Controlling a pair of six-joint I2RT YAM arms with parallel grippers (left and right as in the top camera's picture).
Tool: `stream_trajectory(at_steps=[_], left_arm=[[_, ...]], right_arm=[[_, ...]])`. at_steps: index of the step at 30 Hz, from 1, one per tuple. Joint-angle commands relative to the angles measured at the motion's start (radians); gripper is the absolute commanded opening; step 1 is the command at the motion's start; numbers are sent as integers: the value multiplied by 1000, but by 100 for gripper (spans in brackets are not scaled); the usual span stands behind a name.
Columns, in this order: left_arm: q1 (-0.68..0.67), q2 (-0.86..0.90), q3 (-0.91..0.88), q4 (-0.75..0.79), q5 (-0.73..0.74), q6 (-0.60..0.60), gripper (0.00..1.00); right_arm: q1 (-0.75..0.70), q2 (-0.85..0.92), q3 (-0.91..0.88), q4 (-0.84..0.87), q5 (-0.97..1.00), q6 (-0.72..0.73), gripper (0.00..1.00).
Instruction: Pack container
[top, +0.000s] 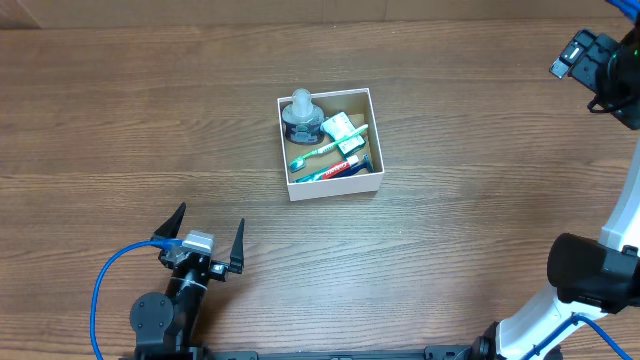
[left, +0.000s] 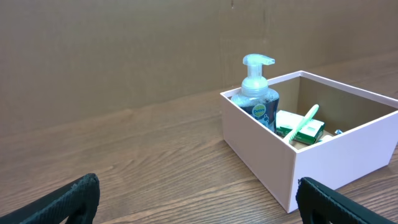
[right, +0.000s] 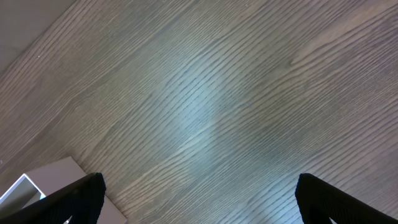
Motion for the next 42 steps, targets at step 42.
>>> stream_trajectory(at_steps=[42], left_arm=[[5,-8,-3,1,16,11,100]], right_arm=[[261,-1787,-2056,1831,-144,5,100]])
